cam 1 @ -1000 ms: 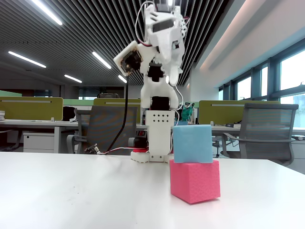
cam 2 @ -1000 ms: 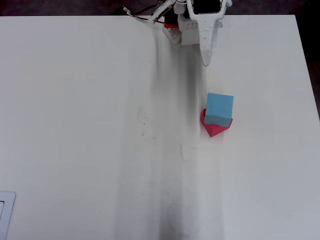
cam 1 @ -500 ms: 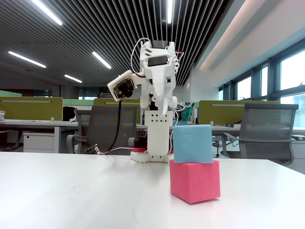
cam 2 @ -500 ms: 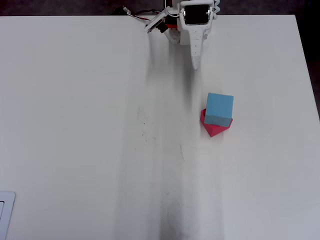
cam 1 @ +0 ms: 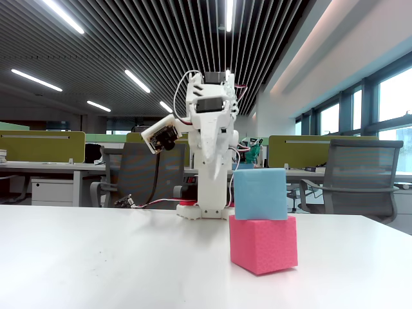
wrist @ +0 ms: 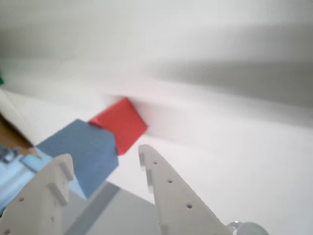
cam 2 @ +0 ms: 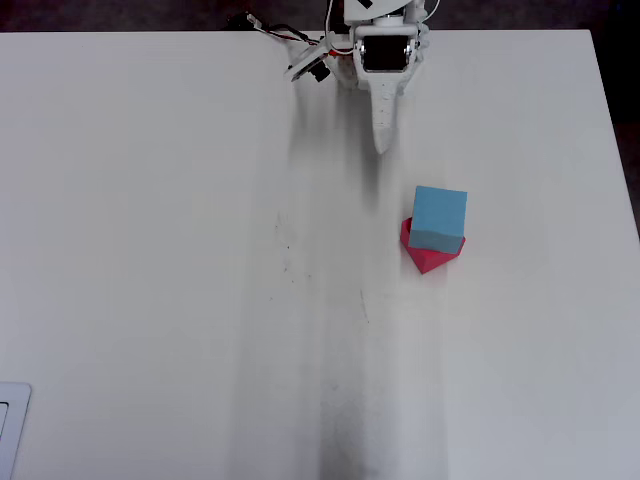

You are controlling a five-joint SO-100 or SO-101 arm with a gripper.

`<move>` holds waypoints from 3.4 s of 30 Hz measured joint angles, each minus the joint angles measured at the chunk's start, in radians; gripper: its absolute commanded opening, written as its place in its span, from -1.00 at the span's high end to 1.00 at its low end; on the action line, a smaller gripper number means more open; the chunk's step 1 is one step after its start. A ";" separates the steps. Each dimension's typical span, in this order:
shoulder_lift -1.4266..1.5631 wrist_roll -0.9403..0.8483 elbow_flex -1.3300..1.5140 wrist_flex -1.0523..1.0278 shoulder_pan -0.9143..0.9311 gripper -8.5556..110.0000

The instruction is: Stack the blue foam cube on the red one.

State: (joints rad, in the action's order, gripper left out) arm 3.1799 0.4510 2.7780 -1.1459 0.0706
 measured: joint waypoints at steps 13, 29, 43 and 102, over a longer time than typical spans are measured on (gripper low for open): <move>0.000 -0.012 0.054 0.009 0.011 0.59; 0.000 -0.012 0.058 0.015 0.038 0.59; 0.000 -0.012 0.058 0.015 0.038 0.50; 0.000 -0.012 0.058 0.015 0.038 0.50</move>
State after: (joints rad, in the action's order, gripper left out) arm 3.1799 0.4387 2.8363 -1.1305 0.1089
